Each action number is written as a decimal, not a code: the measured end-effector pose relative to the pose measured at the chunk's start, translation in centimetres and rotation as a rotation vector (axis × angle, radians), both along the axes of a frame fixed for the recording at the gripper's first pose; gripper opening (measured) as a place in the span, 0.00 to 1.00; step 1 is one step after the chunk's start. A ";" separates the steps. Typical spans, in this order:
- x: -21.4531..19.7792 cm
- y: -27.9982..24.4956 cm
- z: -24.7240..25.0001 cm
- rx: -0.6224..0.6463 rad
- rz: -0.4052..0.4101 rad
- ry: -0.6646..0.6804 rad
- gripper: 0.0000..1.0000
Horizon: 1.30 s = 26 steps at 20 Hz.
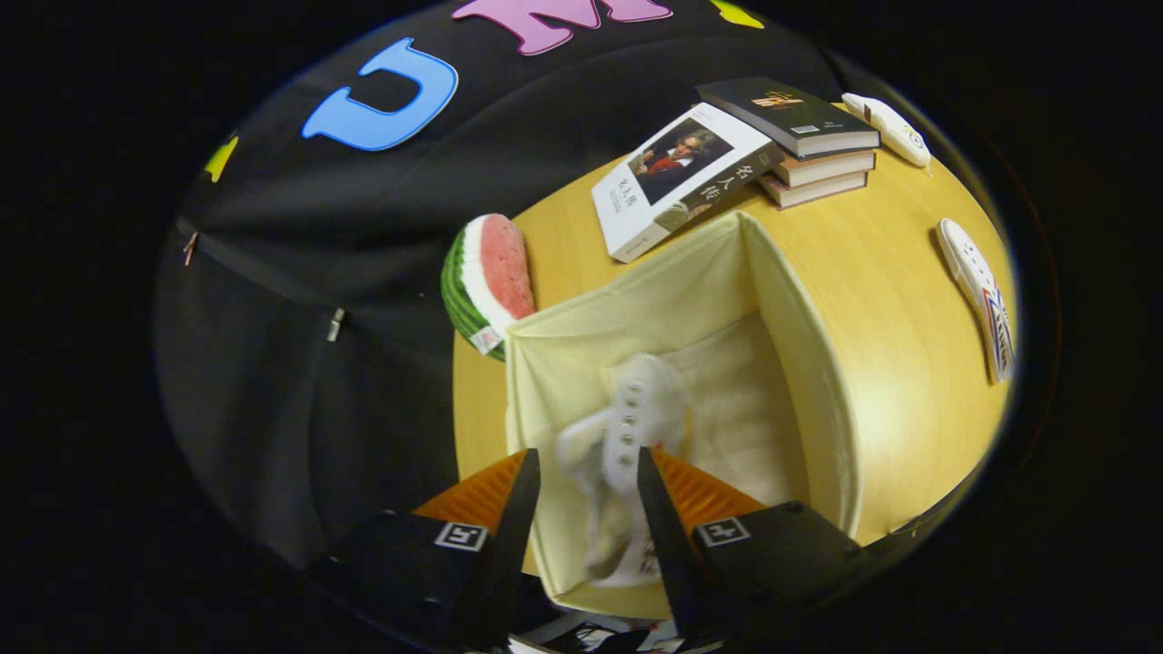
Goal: Open the storage box then place both shoes into the box .Put the left shoe in first, then the right shoe, with the right side of both shoes facing outward in a uniform manner.
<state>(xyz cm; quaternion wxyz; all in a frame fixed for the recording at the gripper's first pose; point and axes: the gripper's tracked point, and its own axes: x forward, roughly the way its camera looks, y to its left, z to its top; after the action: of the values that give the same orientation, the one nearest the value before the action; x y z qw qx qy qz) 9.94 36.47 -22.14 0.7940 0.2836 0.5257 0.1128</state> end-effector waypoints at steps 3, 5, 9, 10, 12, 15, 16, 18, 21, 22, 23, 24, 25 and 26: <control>-0.4 -0.3 3.2 -0.011 0.080 -0.079 0.99; -0.9 -2.3 5.3 -0.067 0.133 -0.175 0.99; -2.2 -10.1 9.2 -0.173 0.160 -0.322 0.99; -2.3 -13.0 9.7 -0.208 0.146 -0.348 0.99; -2.6 -18.7 10.0 -0.284 0.110 -0.374 0.99; -3.2 -28.8 8.5 -0.446 0.062 -0.379 0.99; -3.8 -32.2 7.7 -0.499 0.053 -0.362 0.99; -4.8 -38.5 5.7 -0.582 0.044 -0.309 0.99; -5.9 -46.0 2.5 -0.655 0.030 -0.220 0.99; -6.2 -48.2 1.3 -0.674 0.030 -0.193 0.99; -6.4 -50.1 0.2 -0.693 0.037 -0.166 0.99; -6.4 -51.7 -1.0 -0.709 0.050 -0.141 0.99; -6.4 -52.9 -2.2 -0.715 0.070 -0.117 0.99; -6.2 -53.9 -3.4 -0.720 0.092 -0.097 0.99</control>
<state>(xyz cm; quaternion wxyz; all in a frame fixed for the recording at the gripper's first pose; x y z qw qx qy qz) 3.78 -17.43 -25.58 0.8610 -0.0436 0.5059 -0.0305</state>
